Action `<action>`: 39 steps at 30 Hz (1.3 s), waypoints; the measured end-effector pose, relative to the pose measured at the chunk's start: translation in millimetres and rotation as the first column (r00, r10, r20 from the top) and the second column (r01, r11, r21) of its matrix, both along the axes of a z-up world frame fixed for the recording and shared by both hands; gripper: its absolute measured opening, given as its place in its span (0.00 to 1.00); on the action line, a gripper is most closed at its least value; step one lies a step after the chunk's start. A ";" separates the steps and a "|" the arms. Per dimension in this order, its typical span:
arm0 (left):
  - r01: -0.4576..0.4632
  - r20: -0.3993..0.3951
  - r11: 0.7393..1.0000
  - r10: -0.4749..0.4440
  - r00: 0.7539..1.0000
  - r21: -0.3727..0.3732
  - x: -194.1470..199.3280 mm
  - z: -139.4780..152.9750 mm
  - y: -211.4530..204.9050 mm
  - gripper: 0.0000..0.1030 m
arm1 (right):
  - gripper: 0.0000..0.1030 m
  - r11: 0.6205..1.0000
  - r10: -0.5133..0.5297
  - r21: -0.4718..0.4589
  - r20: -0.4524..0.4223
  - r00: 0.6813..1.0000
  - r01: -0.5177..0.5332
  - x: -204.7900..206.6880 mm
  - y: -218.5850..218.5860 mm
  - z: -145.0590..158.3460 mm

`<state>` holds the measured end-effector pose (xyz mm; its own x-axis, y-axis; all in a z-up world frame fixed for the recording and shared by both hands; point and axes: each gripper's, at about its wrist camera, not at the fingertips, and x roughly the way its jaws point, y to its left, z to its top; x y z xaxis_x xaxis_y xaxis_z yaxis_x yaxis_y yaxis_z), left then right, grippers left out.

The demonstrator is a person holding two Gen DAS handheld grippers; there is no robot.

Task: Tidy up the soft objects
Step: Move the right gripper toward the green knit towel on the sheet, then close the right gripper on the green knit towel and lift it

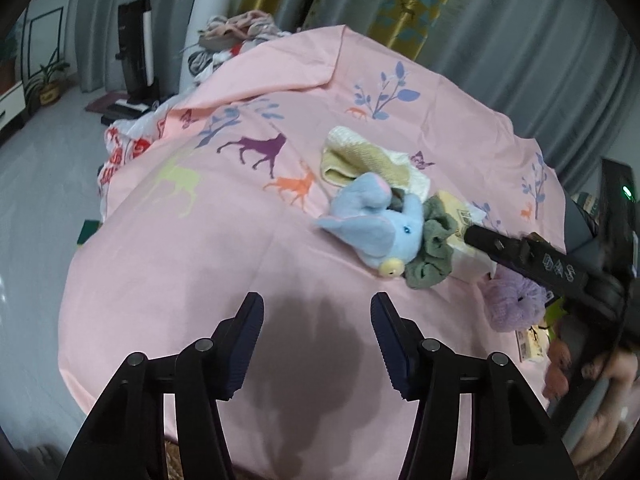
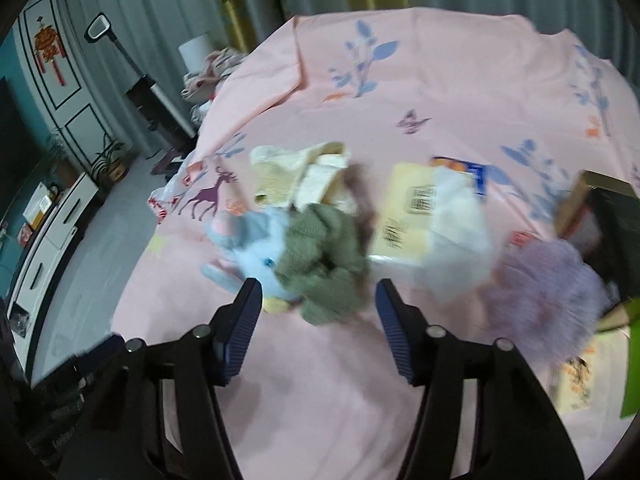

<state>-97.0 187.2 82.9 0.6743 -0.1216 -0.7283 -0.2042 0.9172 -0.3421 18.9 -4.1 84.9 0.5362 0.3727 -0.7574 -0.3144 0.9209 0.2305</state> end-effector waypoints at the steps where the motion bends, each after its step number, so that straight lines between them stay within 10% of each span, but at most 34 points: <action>1: 0.000 -0.007 1.000 0.000 1.000 -0.006 1.0 -1.8 1.3 0.55 | 0.66 1.000 -0.009 0.013 -0.019 1.000 0.009 6.7 2.9 -2.5; 4: 0.005 -0.012 1.000 -0.006 1.000 -0.014 0.0 -3.9 0.9 0.55 | 0.69 0.999 -0.036 0.013 -0.062 0.997 0.037 28.6 10.4 -11.1; 6: 0.010 -0.015 1.000 -0.010 1.000 -0.018 -0.4 -4.4 0.4 0.55 | 0.45 0.999 -0.040 0.005 -0.083 0.996 0.041 39.4 11.3 -18.8; 7: 0.016 -0.014 1.000 -0.017 1.000 -0.021 -1.0 -4.4 -0.5 0.55 | 0.09 0.999 -0.033 0.015 -0.106 0.994 0.035 45.3 7.2 -21.4; 18: 0.096 -0.010 0.995 -0.096 0.995 -0.018 4.6 2.4 -32.3 0.55 | 0.06 0.942 0.107 0.324 -0.053 0.993 -0.084 -37.6 -58.3 26.9; 22: 0.154 -0.024 0.988 -0.154 0.988 -0.014 8.2 -1.4 -57.1 0.55 | 0.09 0.922 0.104 0.387 -0.177 0.979 -0.028 -60.7 -84.5 2.0; 27: 0.234 -0.054 0.972 -0.235 0.970 -0.029 13.6 -11.2 -93.2 0.70 | 0.10 0.961 -0.074 0.233 -0.308 0.948 0.150 -71.4 -120.7 -42.0; 30: 0.286 -0.071 0.957 -0.289 0.955 -0.053 17.3 -18.0 -114.8 0.74 | 0.35 0.967 -0.157 0.143 -0.309 0.938 0.210 -72.0 -139.6 -44.9; 32: 0.316 -0.080 0.946 -0.321 0.944 -0.077 19.0 -24.4 -129.7 0.74 | 0.73 0.963 -0.213 0.106 -0.264 0.941 0.248 -75.0 -150.2 -37.9; 39: 0.392 -0.109 0.909 -0.408 0.906 -0.141 21.1 -42.1 -166.8 0.74 | 0.75 0.969 -0.140 0.164 -0.256 0.956 0.186 -60.8 -146.6 -41.1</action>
